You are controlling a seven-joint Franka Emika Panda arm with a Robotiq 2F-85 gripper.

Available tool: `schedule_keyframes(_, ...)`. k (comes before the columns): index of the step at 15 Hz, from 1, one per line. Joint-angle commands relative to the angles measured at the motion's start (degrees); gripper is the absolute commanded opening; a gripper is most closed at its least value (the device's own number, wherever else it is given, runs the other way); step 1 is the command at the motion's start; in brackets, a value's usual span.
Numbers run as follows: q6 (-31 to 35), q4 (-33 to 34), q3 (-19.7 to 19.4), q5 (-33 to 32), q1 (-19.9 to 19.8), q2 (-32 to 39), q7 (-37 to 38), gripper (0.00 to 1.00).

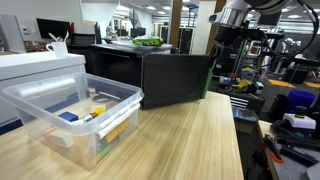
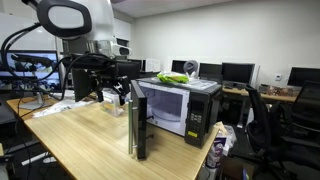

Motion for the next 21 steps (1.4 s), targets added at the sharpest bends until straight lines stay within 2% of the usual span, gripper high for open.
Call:
schedule_keyframes(1, 4.6, 0.4, 0.3, -1.9, -0.3, 1.6, 1.8, 1.0)
schedule_keyframes(9, 17.8, 3.9, 0.0, -1.0, 0.0, 8.2, 4.6, 1.0)
schedule_keyframes(21, 24.1, 10.2, 0.3, 1.5, -0.1, 17.1, 9.1, 1.0)
